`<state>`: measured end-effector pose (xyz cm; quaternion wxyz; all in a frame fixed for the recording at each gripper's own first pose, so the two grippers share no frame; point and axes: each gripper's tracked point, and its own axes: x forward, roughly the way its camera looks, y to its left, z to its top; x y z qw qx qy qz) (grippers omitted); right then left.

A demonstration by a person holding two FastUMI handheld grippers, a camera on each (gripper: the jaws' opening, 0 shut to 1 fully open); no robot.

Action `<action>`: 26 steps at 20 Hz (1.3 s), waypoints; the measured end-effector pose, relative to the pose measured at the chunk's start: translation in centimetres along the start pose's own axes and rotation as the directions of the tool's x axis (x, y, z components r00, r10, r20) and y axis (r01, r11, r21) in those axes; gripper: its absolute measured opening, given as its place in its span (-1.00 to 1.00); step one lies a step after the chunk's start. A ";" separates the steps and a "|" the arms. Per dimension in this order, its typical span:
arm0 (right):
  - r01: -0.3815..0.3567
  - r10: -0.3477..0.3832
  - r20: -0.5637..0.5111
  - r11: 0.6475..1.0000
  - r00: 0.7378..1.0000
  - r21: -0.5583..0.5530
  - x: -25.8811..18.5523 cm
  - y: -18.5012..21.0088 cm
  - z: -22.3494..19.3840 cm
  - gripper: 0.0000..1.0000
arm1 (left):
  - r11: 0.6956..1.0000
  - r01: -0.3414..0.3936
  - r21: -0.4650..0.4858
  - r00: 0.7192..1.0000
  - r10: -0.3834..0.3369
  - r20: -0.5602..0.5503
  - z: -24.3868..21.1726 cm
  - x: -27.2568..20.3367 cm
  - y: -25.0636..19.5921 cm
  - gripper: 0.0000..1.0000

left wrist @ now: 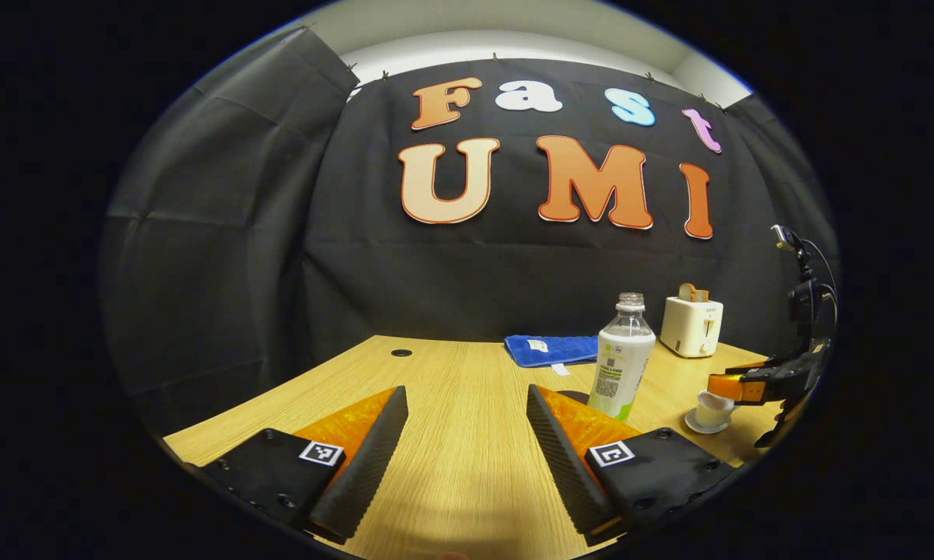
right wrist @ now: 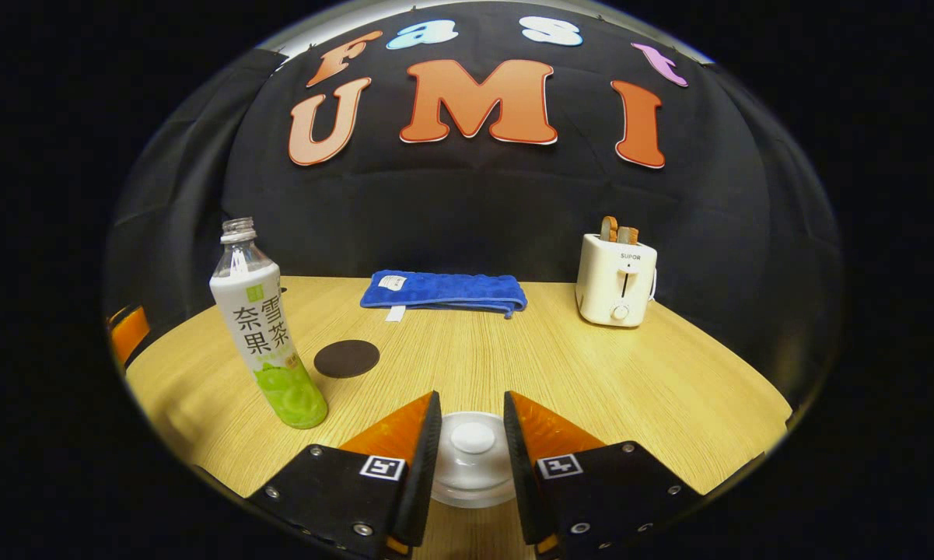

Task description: Open the teacup lid with one hand, grasp the water bottle and pour water into the teacup with the other hand; after pouring, place the water bottle on the coaster and then close the teacup lid.

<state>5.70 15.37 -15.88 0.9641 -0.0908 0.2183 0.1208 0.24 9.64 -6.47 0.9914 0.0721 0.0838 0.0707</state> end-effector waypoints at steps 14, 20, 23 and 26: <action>0.008 -0.008 0.003 1.000 1.000 0.010 0.2 -0.8 0.6 -0.55 | 1.000 0.018 0.002 1.000 -0.018 -0.005 0.0 0.4 -0.9 0.99; -0.005 0.006 0.041 1.000 0.999 -0.021 -0.9 -3.3 2.3 -0.56 | 0.996 0.085 -0.028 0.996 -0.085 -0.012 -0.4 1.2 -4.8 0.99; -0.001 0.001 0.051 1.000 0.999 0.001 -1.6 -5.0 2.0 -0.57 | 0.992 0.123 -0.016 0.992 -0.123 -0.034 -1.5 1.7 -7.4 0.98; -0.001 0.000 0.048 0.999 0.999 0.036 -1.9 -6.1 1.1 -0.57 | 0.987 0.156 0.028 0.987 -0.155 -0.048 -2.4 2.1 -10.1 0.99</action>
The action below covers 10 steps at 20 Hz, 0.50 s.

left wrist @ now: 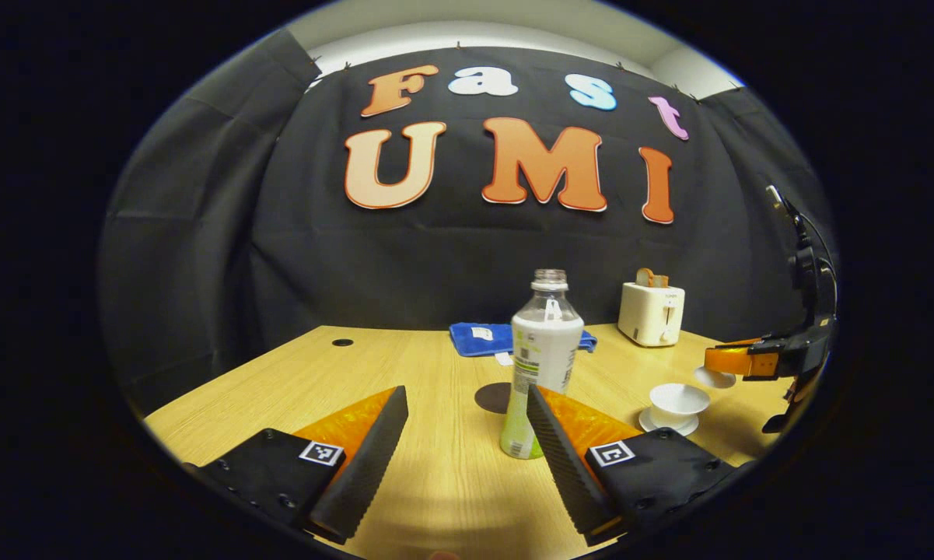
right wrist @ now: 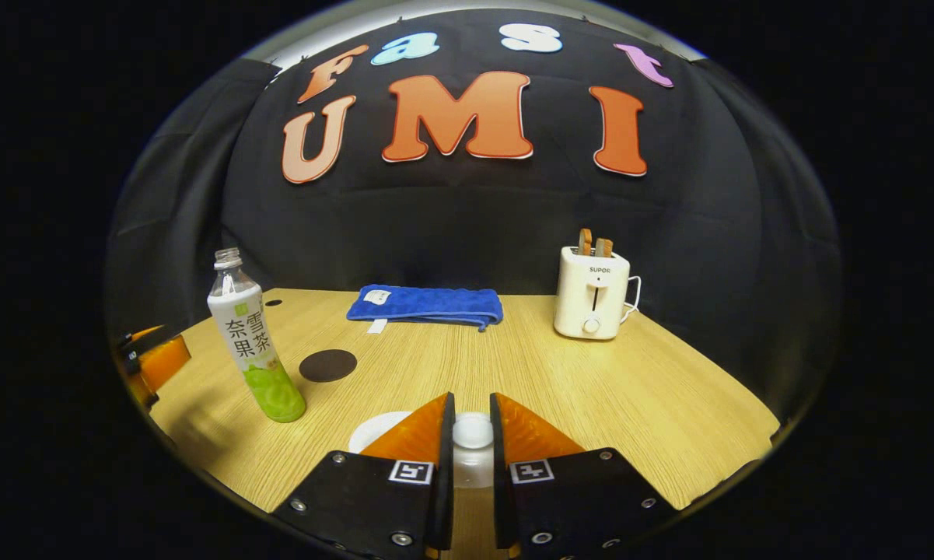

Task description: Open the teacup lid with one hand, grasp the water bottle and pour water into the teacup with the other hand; after pouring, place the water bottle on the coaster and then close the teacup lid.

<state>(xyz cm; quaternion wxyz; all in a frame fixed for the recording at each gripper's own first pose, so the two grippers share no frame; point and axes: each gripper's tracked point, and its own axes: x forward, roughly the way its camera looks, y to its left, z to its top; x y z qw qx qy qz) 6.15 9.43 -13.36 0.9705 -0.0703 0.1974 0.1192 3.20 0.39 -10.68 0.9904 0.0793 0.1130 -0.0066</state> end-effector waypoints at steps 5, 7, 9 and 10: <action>0.020 -0.019 -0.015 0.999 1.000 0.045 -0.2 -2.2 -0.6 -0.57 | 0.998 0.070 0.004 0.998 -0.070 -0.004 -0.9 2.0 -3.9 0.99; 0.035 -0.035 -0.002 0.997 0.999 0.065 -0.4 -3.3 -0.1 -0.57 | 0.997 0.076 0.009 0.997 -0.076 -0.012 -1.2 2.8 -4.7 0.98; 0.042 -0.042 -0.002 0.996 0.999 0.082 -0.5 -4.0 -0.1 -0.57 | 0.997 0.076 0.019 0.997 -0.076 -0.022 -1.5 3.7 -5.1 0.98; 0.049 -0.048 -0.006 0.995 0.999 0.085 -0.4 -4.5 -0.3 -0.57 | 0.996 0.080 0.026 0.996 -0.079 -0.031 -1.7 4.2 -5.3 0.98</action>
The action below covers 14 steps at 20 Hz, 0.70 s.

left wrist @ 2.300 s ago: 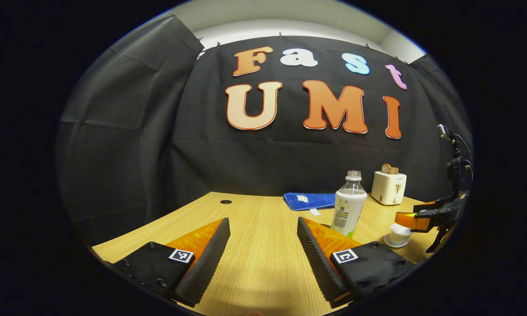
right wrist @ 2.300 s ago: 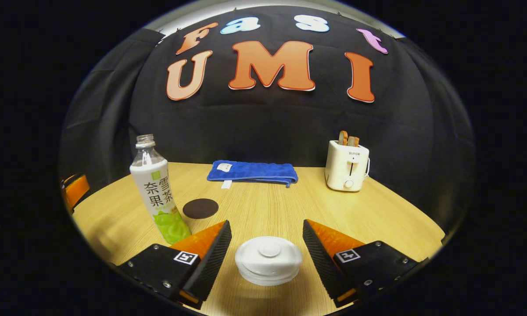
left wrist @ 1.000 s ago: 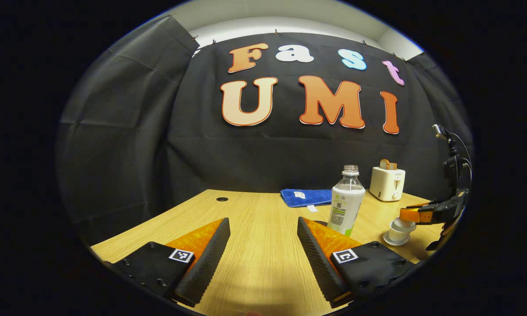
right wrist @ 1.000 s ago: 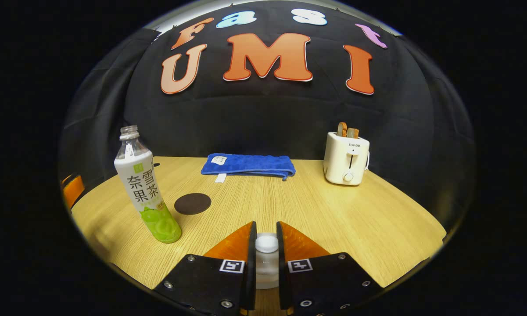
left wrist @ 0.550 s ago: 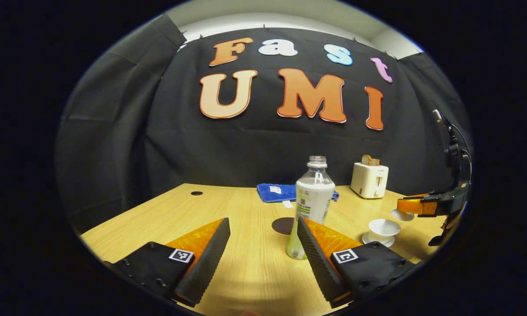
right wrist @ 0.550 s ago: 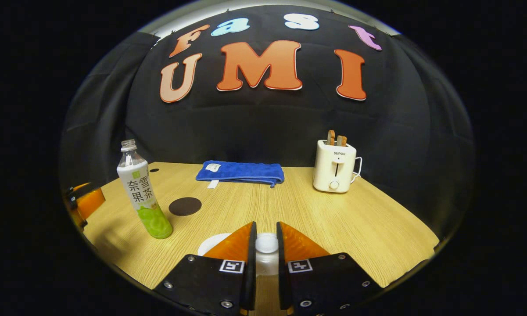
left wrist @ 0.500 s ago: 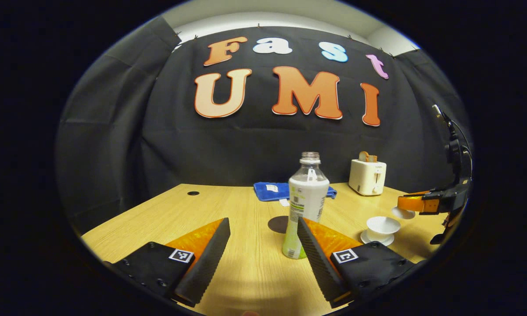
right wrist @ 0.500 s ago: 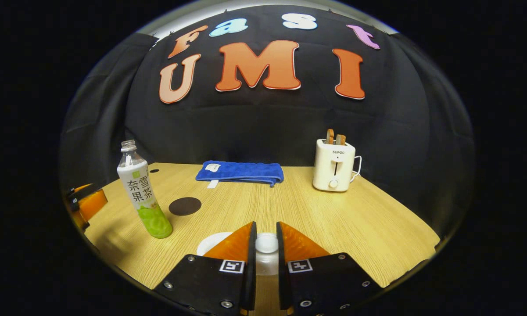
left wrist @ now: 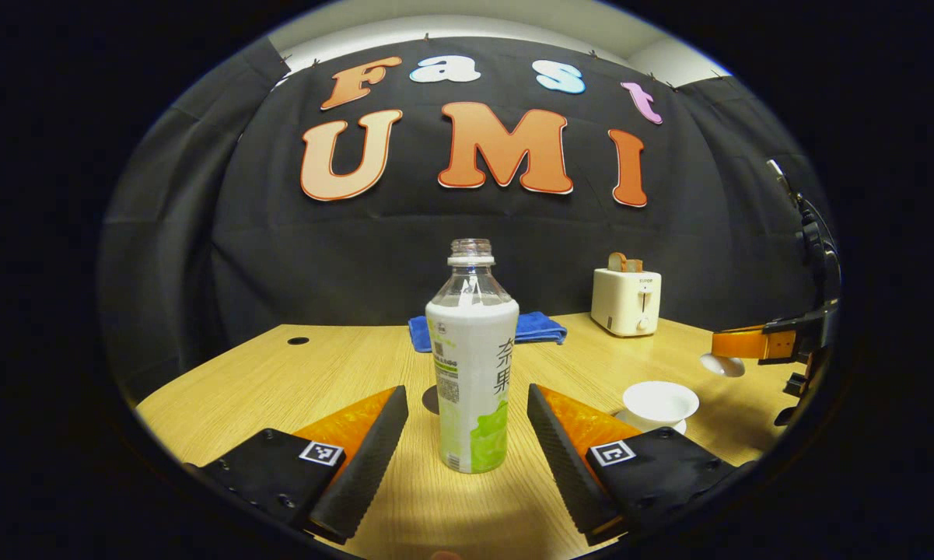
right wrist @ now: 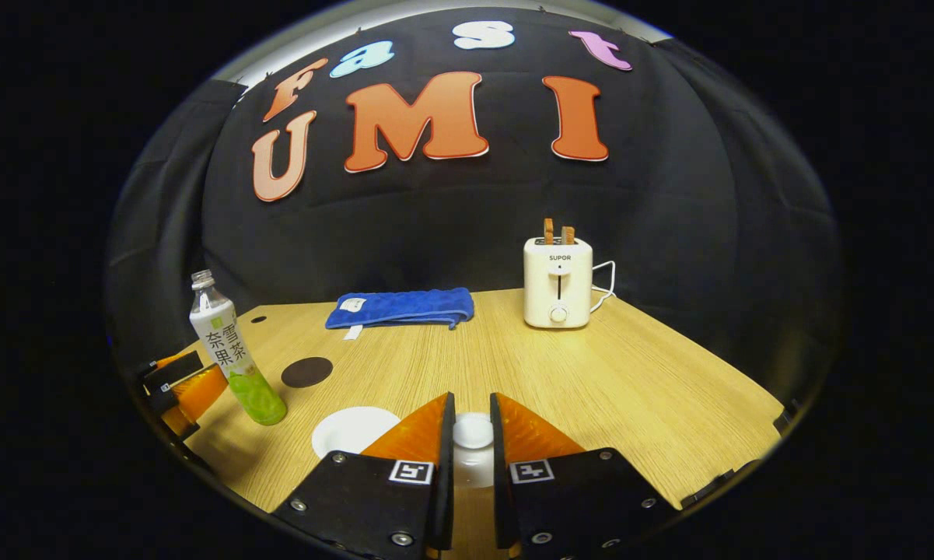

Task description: Open the teacup lid with one hand, grasp the water bottle and pour water into the teacup with the other hand; after pouring, place the water bottle on the coaster and then close the teacup lid.

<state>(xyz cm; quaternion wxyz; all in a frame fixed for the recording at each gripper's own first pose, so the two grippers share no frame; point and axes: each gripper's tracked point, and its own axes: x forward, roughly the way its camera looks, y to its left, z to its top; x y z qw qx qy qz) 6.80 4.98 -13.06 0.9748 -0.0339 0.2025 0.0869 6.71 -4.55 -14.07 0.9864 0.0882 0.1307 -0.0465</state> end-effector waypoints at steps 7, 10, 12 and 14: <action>0.031 -0.031 -0.016 0.999 0.999 0.029 0.1 -2.0 -0.3 -0.57 | 0.999 0.018 0.029 0.997 -0.016 -0.070 -2.0 3.4 -1.1 0.99; 0.037 -0.036 -0.020 0.999 0.999 0.033 0.0 -2.4 -0.3 -0.57 | 1.000 0.031 0.002 0.998 -0.030 -0.062 -1.5 3.2 -1.4 0.36; 0.041 -0.040 -0.022 0.999 0.999 0.034 0.0 -2.5 -0.4 -0.57 | 0.999 0.040 0.019 0.996 -0.039 -0.075 -1.5 2.7 -1.7 0.32; 0.042 -0.041 -0.019 0.999 0.999 0.034 -0.2 -2.6 -0.2 -0.57 | 0.997 0.046 0.057 0.996 -0.041 -0.074 -1.2 2.0 -1.9 0.32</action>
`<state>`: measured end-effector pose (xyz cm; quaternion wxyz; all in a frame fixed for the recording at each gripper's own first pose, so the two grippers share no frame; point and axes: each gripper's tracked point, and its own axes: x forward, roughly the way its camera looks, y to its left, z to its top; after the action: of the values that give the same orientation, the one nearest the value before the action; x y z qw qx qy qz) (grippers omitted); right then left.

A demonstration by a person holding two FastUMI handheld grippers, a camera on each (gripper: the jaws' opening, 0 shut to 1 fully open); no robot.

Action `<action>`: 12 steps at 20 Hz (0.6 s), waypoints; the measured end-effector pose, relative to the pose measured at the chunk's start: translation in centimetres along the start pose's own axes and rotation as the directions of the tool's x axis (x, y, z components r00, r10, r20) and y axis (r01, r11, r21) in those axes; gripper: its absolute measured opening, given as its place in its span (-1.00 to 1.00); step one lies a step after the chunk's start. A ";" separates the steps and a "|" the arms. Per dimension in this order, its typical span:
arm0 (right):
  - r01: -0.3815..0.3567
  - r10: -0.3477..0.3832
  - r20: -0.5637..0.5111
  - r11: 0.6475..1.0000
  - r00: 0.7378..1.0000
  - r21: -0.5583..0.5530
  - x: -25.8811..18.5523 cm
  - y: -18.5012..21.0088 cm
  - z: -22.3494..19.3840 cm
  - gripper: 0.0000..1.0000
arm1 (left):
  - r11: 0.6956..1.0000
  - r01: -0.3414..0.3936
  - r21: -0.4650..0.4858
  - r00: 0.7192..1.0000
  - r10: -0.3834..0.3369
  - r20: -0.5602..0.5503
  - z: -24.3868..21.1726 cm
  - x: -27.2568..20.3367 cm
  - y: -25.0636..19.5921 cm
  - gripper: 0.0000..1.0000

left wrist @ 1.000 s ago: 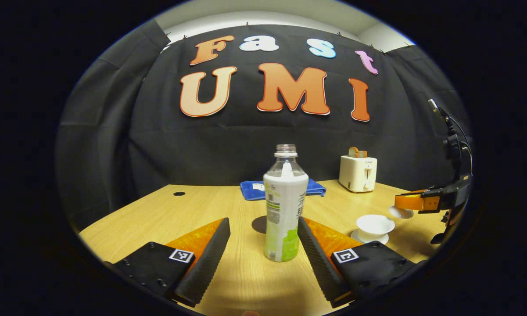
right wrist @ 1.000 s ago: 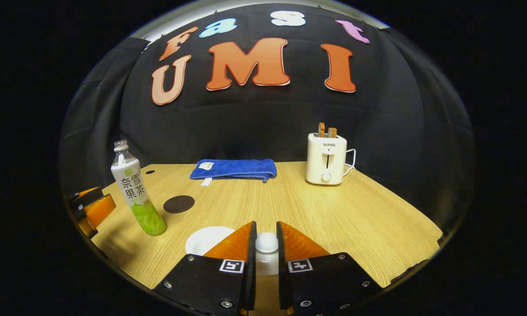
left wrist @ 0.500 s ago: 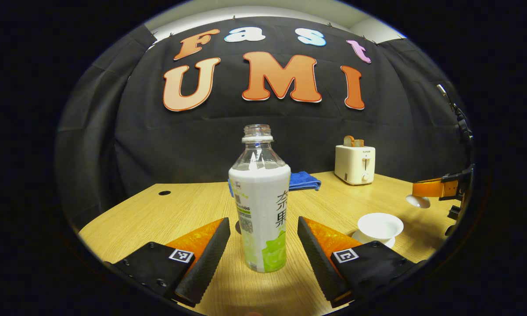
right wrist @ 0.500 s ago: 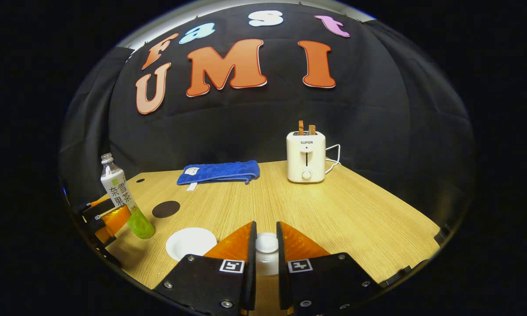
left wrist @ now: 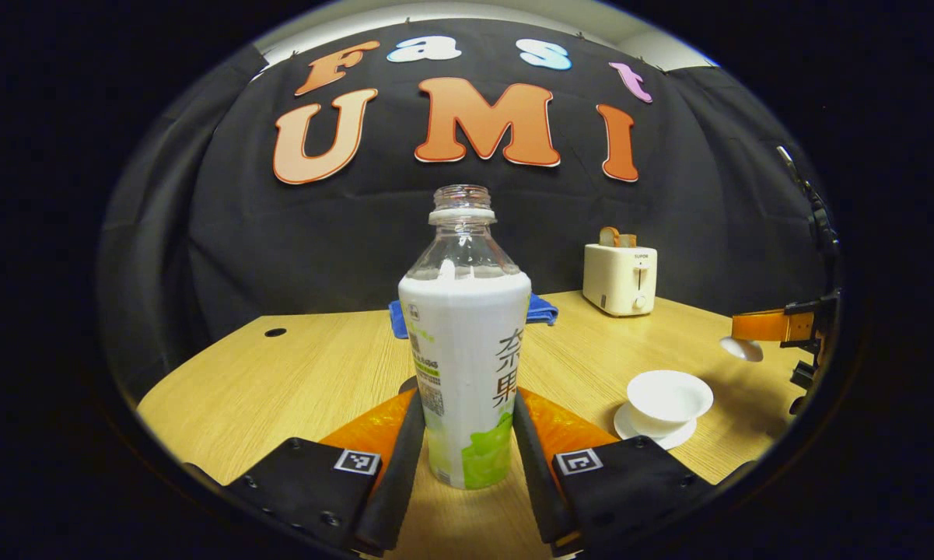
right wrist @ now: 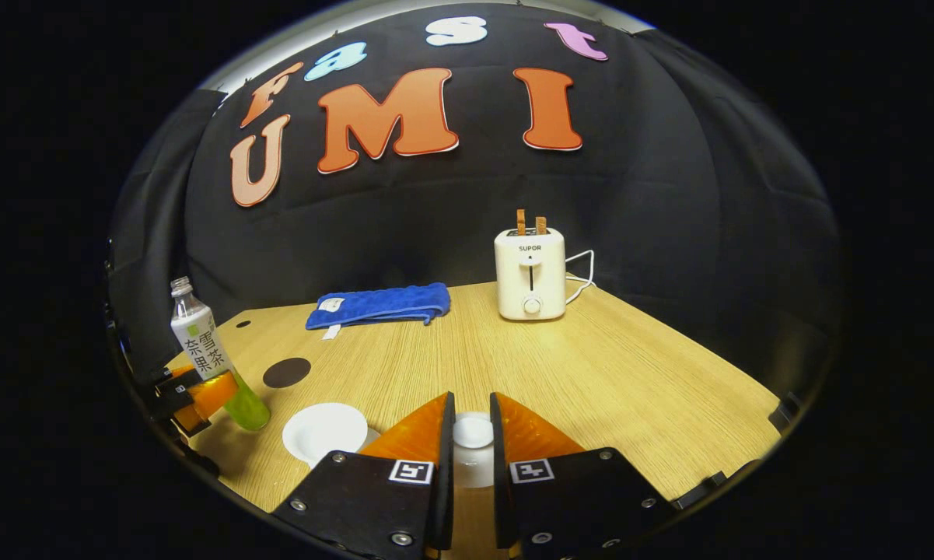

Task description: Open the teacup lid with one hand, grasp the water bottle and pour water into the teacup with the other hand; after pouring, place the water bottle on the coaster and then close the teacup lid.

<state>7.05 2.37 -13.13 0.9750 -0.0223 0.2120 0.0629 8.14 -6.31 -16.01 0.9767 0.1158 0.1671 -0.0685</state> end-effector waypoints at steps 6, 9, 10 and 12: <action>0.012 -0.012 0.012 1.000 1.000 0.007 -0.4 -0.8 0.5 -0.57 | 0.953 -0.028 0.302 1.000 0.029 0.001 1.4 -1.1 -0.9 0.34; 0.023 -0.024 0.016 1.000 1.000 0.020 -0.6 -1.5 0.7 -0.57 | 0.865 -0.052 0.499 0.999 0.046 0.023 2.0 -1.2 -1.3 0.34; 0.023 -0.024 0.019 0.999 1.000 0.025 -0.7 -1.6 0.9 -0.57 | 0.815 -0.052 0.578 0.999 0.049 0.020 1.8 -1.2 -1.7 0.34; 0.022 -0.023 0.025 0.999 0.999 0.027 -0.9 -1.7 1.1 -0.57 | 0.697 -0.037 0.716 0.999 0.043 0.011 1.0 -1.4 -2.1 0.34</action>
<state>6.88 0.70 -11.70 0.9785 -0.0108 0.2001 0.0492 6.80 -8.48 -15.04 0.8557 0.4899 0.1281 -0.1065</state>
